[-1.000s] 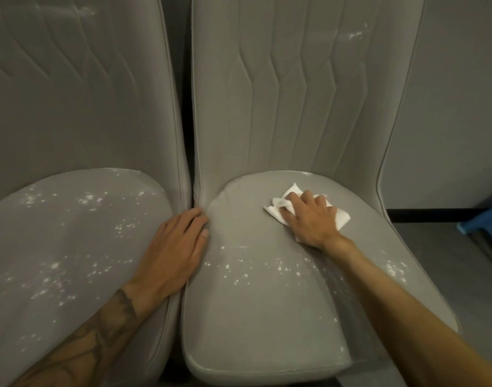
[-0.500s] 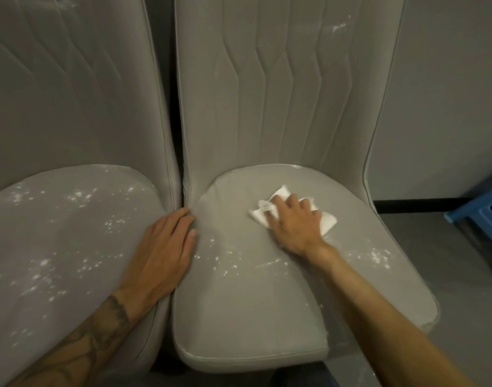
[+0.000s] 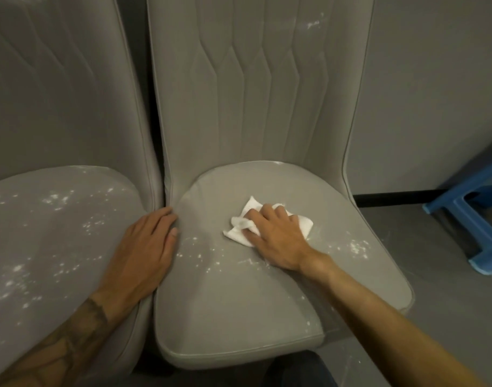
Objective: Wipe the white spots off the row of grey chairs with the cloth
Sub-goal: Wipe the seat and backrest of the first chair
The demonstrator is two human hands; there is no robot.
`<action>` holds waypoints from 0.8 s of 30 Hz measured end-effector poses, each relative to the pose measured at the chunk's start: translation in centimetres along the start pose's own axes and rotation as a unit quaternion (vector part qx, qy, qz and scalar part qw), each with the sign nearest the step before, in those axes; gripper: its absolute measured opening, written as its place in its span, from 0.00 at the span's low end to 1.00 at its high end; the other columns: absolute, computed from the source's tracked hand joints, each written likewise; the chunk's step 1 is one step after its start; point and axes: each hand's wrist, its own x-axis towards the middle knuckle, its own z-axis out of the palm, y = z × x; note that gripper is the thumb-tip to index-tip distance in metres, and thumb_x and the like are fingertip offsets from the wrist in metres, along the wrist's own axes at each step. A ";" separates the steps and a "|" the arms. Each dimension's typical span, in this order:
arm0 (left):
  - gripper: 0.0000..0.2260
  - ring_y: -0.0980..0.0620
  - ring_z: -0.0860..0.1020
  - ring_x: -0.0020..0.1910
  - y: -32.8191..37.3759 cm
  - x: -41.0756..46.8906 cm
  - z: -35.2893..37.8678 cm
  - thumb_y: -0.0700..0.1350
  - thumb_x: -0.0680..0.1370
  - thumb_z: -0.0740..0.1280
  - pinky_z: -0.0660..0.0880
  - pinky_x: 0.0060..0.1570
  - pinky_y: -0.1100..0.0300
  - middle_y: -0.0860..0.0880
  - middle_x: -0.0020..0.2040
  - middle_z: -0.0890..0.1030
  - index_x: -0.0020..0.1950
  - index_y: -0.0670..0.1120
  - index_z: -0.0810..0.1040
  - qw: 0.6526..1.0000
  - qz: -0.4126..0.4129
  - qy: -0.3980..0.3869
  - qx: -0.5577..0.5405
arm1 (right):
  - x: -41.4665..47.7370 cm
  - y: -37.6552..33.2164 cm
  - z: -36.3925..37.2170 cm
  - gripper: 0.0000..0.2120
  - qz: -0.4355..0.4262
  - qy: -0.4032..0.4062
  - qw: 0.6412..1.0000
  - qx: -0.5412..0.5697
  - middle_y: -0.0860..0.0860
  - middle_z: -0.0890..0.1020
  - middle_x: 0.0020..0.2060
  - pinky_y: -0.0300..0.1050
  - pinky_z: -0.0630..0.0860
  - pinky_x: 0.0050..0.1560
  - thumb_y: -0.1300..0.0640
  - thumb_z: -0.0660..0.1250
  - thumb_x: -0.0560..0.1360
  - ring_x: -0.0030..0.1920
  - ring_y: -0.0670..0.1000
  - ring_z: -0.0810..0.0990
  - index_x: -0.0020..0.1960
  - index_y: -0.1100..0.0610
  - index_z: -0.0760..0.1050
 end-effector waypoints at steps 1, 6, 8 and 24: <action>0.21 0.42 0.75 0.69 0.0 0.0 0.0 0.49 0.86 0.54 0.68 0.72 0.48 0.42 0.73 0.76 0.71 0.41 0.76 1.000 -0.002 -0.001 0.000 | -0.2 1.2 -0.5 0.20 -0.009 0.001 1.000 -0.002 0.50 0.71 0.59 0.57 0.64 0.54 0.35 0.45 0.79 0.59 0.59 0.70 0.63 0.42 0.65; 0.21 0.42 0.76 0.69 0.1 0.0 -0.1 0.49 0.85 0.54 0.69 0.72 0.46 0.42 0.72 0.77 0.71 0.41 0.77 1.000 -0.011 -0.003 -0.003 | 1.3 6.9 -2.4 0.16 0.164 0.002 0.986 -0.026 0.54 0.71 0.63 0.60 0.65 0.61 0.40 0.53 0.82 0.64 0.62 0.68 0.65 0.47 0.67; 0.20 0.42 0.76 0.69 0.3 -0.1 -0.3 0.49 0.85 0.54 0.69 0.72 0.47 0.43 0.72 0.77 0.71 0.41 0.77 1.000 -0.011 -0.005 -0.003 | 1.2 4.9 -1.5 0.16 0.165 0.028 0.986 -0.016 0.54 0.71 0.62 0.59 0.65 0.59 0.40 0.52 0.81 0.62 0.61 0.68 0.64 0.45 0.66; 0.23 0.33 0.78 0.66 -0.2 -0.7 0.0 0.39 0.81 0.53 0.71 0.72 0.40 0.34 0.68 0.78 0.71 0.33 0.75 0.998 -0.046 0.009 -0.038 | 4.0 -5.7 2.2 0.19 -0.116 0.010 0.993 0.010 0.52 0.72 0.58 0.55 0.62 0.50 0.35 0.47 0.78 0.58 0.60 0.70 0.62 0.43 0.64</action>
